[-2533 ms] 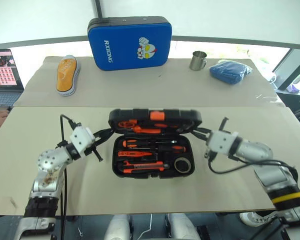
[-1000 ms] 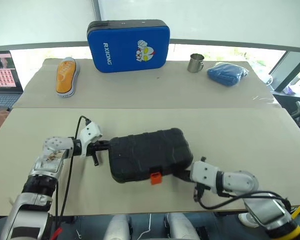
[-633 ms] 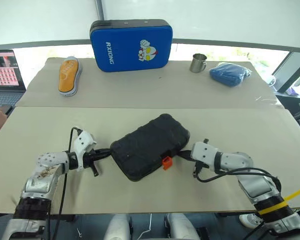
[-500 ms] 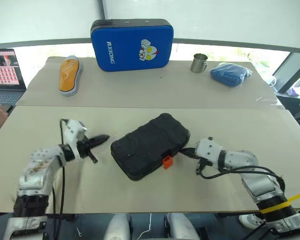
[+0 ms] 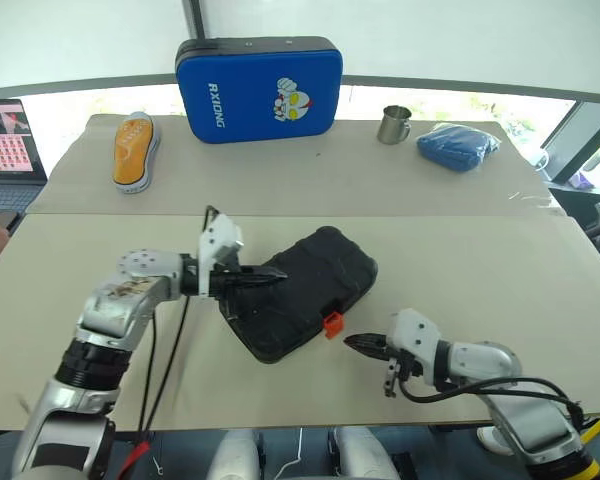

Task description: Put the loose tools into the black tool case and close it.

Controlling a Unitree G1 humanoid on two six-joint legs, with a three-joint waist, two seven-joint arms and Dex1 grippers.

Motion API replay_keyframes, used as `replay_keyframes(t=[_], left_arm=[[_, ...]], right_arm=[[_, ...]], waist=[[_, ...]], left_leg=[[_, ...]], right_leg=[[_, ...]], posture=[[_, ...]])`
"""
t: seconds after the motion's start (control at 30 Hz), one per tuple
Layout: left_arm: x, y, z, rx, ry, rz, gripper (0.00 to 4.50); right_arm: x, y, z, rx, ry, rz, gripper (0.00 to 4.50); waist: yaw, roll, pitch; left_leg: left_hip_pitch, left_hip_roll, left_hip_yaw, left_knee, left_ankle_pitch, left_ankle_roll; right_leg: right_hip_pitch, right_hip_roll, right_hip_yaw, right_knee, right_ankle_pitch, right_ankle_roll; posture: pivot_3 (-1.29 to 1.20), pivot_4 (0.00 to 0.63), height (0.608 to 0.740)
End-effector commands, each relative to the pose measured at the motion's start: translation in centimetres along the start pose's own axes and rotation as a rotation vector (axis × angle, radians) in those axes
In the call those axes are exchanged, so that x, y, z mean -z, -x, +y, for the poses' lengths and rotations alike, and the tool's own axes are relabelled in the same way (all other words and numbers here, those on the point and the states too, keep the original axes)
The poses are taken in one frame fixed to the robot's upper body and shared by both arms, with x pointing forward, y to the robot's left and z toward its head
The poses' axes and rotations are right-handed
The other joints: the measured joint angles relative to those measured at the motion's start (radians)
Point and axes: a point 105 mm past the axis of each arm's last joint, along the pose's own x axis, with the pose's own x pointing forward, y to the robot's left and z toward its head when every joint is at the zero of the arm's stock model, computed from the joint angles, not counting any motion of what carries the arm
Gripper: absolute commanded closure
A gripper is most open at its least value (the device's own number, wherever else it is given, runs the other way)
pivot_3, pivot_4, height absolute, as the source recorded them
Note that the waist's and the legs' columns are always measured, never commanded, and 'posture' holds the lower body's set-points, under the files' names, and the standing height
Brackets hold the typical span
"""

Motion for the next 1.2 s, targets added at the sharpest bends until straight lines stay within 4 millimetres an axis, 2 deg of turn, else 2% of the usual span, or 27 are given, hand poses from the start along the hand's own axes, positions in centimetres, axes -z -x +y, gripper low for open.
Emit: replay_keyframes(t=[0.03, 0.07, 0.1, 0.17, 0.2, 0.23, 0.3, 0.33, 0.43, 0.57, 0.7, 0.77, 0.97, 1.13, 1.2], left_arm=[[0.1, -0.1, -0.1, 0.021, -0.058, 0.019, 4.5], [0.4, -0.1, 0.0, 0.023, -0.061, 0.025, 4.5], [0.6, -0.1, 0.0, 0.022, -0.062, 0.027, 4.5], [0.9, -0.1, 0.2, 0.015, -0.061, 0.026, 4.5], [1.1, -0.1, 0.2, 0.014, -0.062, 0.026, 4.5], [1.2, -0.1, 0.2, 0.013, -0.062, 0.026, 4.5], [1.4, -0.2, 0.2, 0.015, -0.065, 0.027, 4.5], [1.5, -0.3, 0.2, 0.016, -0.067, 0.028, 4.5], [1.5, -0.2, 0.2, 0.008, -0.066, 0.027, 4.5], [1.9, -0.3, -0.1, 0.013, -0.046, 0.035, 4.5], [1.8, -0.3, -0.1, 0.012, -0.048, 0.039, 4.5], [1.8, -0.2, 0.0, 0.004, -0.048, 0.045, 4.5], [1.9, -0.1, -0.2, 0.006, -0.049, 0.064, 4.5], [1.7, -0.2, -0.2, 0.002, -0.053, 0.066, 4.5], [1.6, -0.2, -0.1, 0.001, -0.053, 0.065, 4.5]], right_arm=[[-0.1, 0.3, -1.0, 0.121, -0.05, 0.014, 4.49], [-0.1, 0.4, -1.1, 0.137, -0.076, 0.012, 4.49], [-0.1, 0.6, -1.0, 0.148, -0.094, 0.011, 4.04], [0.0, 0.7, -0.2, 0.13, -0.111, 0.025, 3.58], [0.2, 0.7, 0.1, 0.124, -0.115, 0.037, 3.12], [0.5, 0.7, 0.5, 0.119, -0.122, 0.052, 2.89], [0.6, 0.7, 0.5, 0.145, -0.133, 0.055, 2.14], [0.5, 0.8, 0.2, 0.174, -0.153, 0.045, 1.96], [-0.5, 1.3, -0.2, 0.235, -0.241, -0.018, 1.96], [-1.7, 0.8, 1.0, 0.203, -0.303, -0.08, 1.96], [-1.9, -0.1, 0.6, 0.253, -0.326, -0.088, 0.93], [-1.9, -0.3, 0.4, 0.283, -0.343, -0.088, 0.15], [-1.3, -1.1, 0.8, 0.301, -0.369, -0.046, 0.06], [-1.7, -1.5, 0.9, 0.293, -0.386, -0.066, 0.06], [-1.9, -1.6, 0.9, 0.291, -0.384, -0.077, 0.57]], waist=[[0.002, 0.0, 0.0], [0.003, 0.0, 0.0], [0.003, 0.0, 0.0], [0.003, 0.0, 0.0], [0.003, 0.0, 0.0], [0.003, 0.0, 0.0], [0.003, 0.0, 0.0], [0.003, 0.0, 0.0], [0.003, 0.0, 0.0], [0.003, 0.0, 0.0], [0.003, 0.0, 0.0], [0.002, 0.0, 0.0], [0.002, 0.0, 0.0], [0.002, 0.0, 0.0], [0.002, 0.0, 0.0]], left_leg=[[0.0, 0.0, 0.0, 0.0, 0.0, 0.0], [0.0, 0.0, 0.0, 0.0, 0.0, 0.0], [0.0, 0.0, 0.0, 0.0, 0.0, 0.0], [0.0, 0.0, 0.001, 0.0, 0.0, 0.0], [0.0, 0.0, 0.001, 0.0, 0.0, 0.0], [0.0, 0.0, 0.0, 0.0, 0.0, 0.0], [0.001, 0.0, 0.0, 0.0, 0.0, 0.0], [0.001, 0.0, 0.0, 0.0, 0.0, 0.0], [0.001, 0.0, 0.0, 0.0, 0.0, 0.0], [0.001, 0.0, -0.002, 0.0, 0.0, 0.0], [0.001, 0.0, -0.002, 0.0, 0.0, 0.0], [0.001, 0.0, -0.002, 0.0, 0.0, 0.0], [0.001, 0.0, -0.002, 0.0, 0.0, 0.0], [0.001, 0.0, -0.002, 0.0, 0.0, 0.0], [0.001, 0.0, -0.002, 0.0, 0.0, 0.0]], right_leg=[[0.0, 0.0, 0.0, 0.0, 0.0, 0.0], [0.0, 0.0, 0.0, 0.0, 0.0, 0.0], [0.0, 0.0, 0.0, 0.0, 0.0, 0.0], [0.0, -0.001, 0.0, 0.0, 0.0, 0.0], [0.0, -0.001, 0.0, 0.0, 0.0, 0.0], [0.001, -0.001, 0.0, 0.0, 0.0, 0.0], [0.001, -0.001, 0.0, 0.0, 0.0, 0.0], [0.001, 0.0, 0.0, 0.0, 0.0, 0.0], [0.001, 0.0, 0.0, 0.0, 0.0, 0.0], [0.001, 0.0, 0.0, 0.0, 0.0, 0.0], [0.001, 0.0, 0.0, 0.0, 0.0, 0.0], [0.001, 0.0, 0.0, 0.0, 0.0, 0.0], [0.001, 0.0, 0.0, 0.0, 0.0, 0.0], [0.001, 0.0, 0.0, 0.0, 0.0, 0.0], [0.001, 0.0, 0.0, 0.0, 0.0, 0.0]], posture=[[0.0, 0.15, 0.74], [0.0, 0.15, 0.74], [0.0, 0.15, 0.74], [0.0, 0.15, 0.74], [0.0, 0.15, 0.74], [0.0, 0.15, 0.74], [0.0, 0.15, 0.74], [0.0, 0.15, 0.74], [0.0, 0.15, 0.74], [0.0, 0.15, 0.74], [0.0, 0.15, 0.74], [0.0, 0.15, 0.74], [0.0, 0.15, 0.74], [0.0, 0.15, 0.74], [0.0, 0.15, 0.74]])
